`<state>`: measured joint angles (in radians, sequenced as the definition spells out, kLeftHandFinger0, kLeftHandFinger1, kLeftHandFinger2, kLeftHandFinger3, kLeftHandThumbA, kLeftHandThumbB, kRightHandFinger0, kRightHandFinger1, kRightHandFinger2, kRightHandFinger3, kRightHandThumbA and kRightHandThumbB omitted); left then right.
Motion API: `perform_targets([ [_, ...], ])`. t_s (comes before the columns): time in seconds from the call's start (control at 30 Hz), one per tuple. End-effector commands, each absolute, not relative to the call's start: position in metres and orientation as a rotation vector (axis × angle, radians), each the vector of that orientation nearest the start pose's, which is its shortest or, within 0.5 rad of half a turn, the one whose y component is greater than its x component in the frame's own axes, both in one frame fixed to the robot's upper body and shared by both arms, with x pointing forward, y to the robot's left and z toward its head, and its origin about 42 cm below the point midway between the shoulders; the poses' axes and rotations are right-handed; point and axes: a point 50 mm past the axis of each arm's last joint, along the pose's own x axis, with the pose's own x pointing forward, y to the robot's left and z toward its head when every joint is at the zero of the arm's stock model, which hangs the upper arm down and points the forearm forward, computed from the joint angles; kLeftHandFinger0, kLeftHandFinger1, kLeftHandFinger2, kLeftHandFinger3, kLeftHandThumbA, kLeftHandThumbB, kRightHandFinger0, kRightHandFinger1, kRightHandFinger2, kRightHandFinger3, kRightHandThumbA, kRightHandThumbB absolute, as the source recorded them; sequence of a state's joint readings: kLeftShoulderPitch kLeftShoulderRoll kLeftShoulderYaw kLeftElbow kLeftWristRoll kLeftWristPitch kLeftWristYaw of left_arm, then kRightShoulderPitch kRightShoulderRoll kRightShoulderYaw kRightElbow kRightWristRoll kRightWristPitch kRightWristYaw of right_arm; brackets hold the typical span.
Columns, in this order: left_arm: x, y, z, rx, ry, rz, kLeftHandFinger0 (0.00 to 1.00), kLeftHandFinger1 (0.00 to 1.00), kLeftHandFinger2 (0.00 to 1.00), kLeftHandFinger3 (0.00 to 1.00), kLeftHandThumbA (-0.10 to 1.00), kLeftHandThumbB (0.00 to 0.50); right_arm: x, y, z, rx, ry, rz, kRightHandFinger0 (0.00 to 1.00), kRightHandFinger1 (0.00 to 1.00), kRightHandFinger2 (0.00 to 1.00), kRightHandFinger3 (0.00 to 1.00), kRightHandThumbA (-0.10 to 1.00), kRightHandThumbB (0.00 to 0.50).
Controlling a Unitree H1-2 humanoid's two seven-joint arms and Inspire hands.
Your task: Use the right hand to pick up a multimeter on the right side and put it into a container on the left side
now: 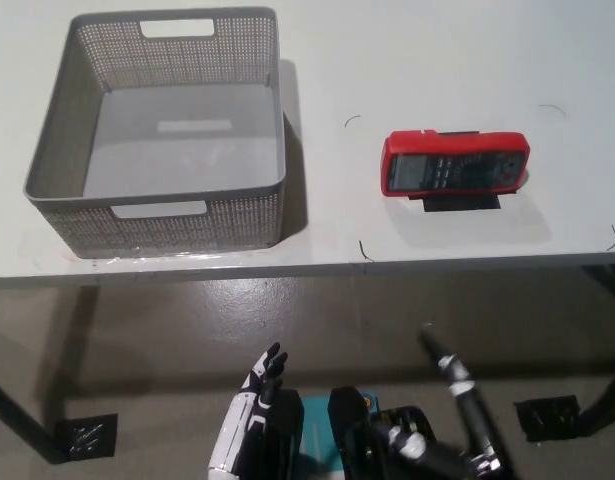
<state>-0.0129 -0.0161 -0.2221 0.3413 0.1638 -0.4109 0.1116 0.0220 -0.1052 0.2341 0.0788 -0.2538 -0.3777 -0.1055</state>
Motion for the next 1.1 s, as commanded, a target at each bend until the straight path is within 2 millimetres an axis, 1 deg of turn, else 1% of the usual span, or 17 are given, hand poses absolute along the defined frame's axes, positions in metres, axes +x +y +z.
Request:
perform_targets([
  [0.0,0.272,0.146,0.047,0.126,-0.201,-0.15,1.0,1.0,1.0,1.0,1.0,0.482,0.276,-0.206,0.148,-0.441,-0.446,0.229,1.0,1.0,1.0,1.0,1.0,0.388],
  [0.03,0.273,0.145,0.047,0.129,-0.202,-0.151,1.0,1.0,1.0,1.0,1.0,0.49,0.278,-0.22,0.179,-0.562,-0.449,0.261,1.0,1.0,1.0,1.0,1.0,0.394],
  [0.2,0.273,0.145,0.047,0.124,-0.199,-0.153,1.0,1.0,1.0,1.0,1.0,0.499,0.284,-0.246,0.249,-0.969,-0.459,0.292,1.0,1.0,1.0,1.0,1.0,0.424],
  [0.23,0.272,0.145,0.046,0.123,-0.197,-0.154,1.0,1.0,1.0,1.0,1.0,0.5,0.289,-0.252,0.274,-1.038,-0.458,0.295,1.0,1.0,1.0,1.0,1.0,0.413],
  [0.27,0.272,0.145,0.046,0.119,-0.195,-0.153,1.0,1.0,1.0,1.0,1.0,0.5,0.291,-0.253,0.283,-1.059,-0.456,0.294,1.0,1.0,1.0,1.0,1.0,0.411],
  [0.37,0.271,0.147,0.045,0.121,-0.19,-0.152,1.0,1.0,1.0,1.0,1.0,0.5,0.307,-0.26,0.333,-1.114,-0.427,0.317,1.0,1.0,1.0,1.0,1.0,0.355],
  [0.43,0.271,0.147,0.045,0.126,-0.192,-0.154,1.0,1.0,1.0,1.0,1.0,0.497,0.318,-0.262,0.363,-1.148,-0.413,0.308,1.0,1.0,1.0,1.0,1.0,0.348],
  [0.47,0.271,0.147,0.045,0.127,-0.193,-0.154,1.0,1.0,1.0,1.0,1.0,0.496,0.32,-0.262,0.369,-1.154,-0.409,0.306,1.0,1.0,1.0,1.0,1.0,0.346],
  [0.5,0.272,0.148,0.045,0.128,-0.192,-0.152,1.0,1.0,1.0,1.0,1.0,0.498,0.332,-0.263,0.388,-1.17,-0.423,0.295,1.0,1.0,1.0,1.0,1.0,0.347],
  [0.57,0.272,0.148,0.045,0.13,-0.193,-0.15,1.0,1.0,1.0,1.0,1.0,0.5,0.347,-0.263,0.407,-1.195,-0.424,0.283,1.0,1.0,1.0,1.0,1.0,0.374],
  [0.67,0.269,0.149,0.043,0.128,-0.185,-0.151,1.0,1.0,1.0,1.0,1.0,0.5,0.372,-0.262,0.43,-1.23,-0.386,0.285,1.0,1.0,1.0,1.0,1.0,0.378],
  [0.77,0.268,0.148,0.042,0.13,-0.18,-0.158,1.0,1.0,1.0,1.0,1.0,0.5,0.405,-0.26,0.451,-1.255,-0.333,0.277,1.0,1.0,1.0,1.0,1.0,0.433],
  [0.87,0.268,0.148,0.041,0.129,-0.178,-0.157,1.0,1.0,1.0,1.0,1.0,0.5,0.426,-0.255,0.464,-1.271,-0.282,0.289,1.0,1.0,1.0,1.0,1.0,0.436],
  [0.9,0.268,0.148,0.041,0.128,-0.178,-0.158,1.0,1.0,1.0,1.0,1.0,0.5,0.437,-0.253,0.471,-1.291,-0.246,0.295,1.0,1.0,1.0,1.0,1.0,0.394],
  [0.93,0.268,0.148,0.041,0.127,-0.178,-0.159,1.0,1.0,1.0,1.0,1.0,0.5,0.447,-0.25,0.477,-1.313,-0.218,0.292,1.0,1.0,1.0,1.0,1.0,0.442],
  [0.97,0.267,0.147,0.041,0.127,-0.175,-0.159,1.0,1.0,1.0,1.0,1.0,0.5,0.46,-0.247,0.482,-1.328,-0.184,0.286,1.0,1.0,1.0,1.0,1.0,0.463],
  [1.07,0.266,0.147,0.04,0.122,-0.172,-0.161,1.0,1.0,1.0,1.0,1.0,0.5,0.49,-0.24,0.491,-1.315,-0.104,0.297,1.0,1.0,1.0,1.0,1.0,0.472],
])
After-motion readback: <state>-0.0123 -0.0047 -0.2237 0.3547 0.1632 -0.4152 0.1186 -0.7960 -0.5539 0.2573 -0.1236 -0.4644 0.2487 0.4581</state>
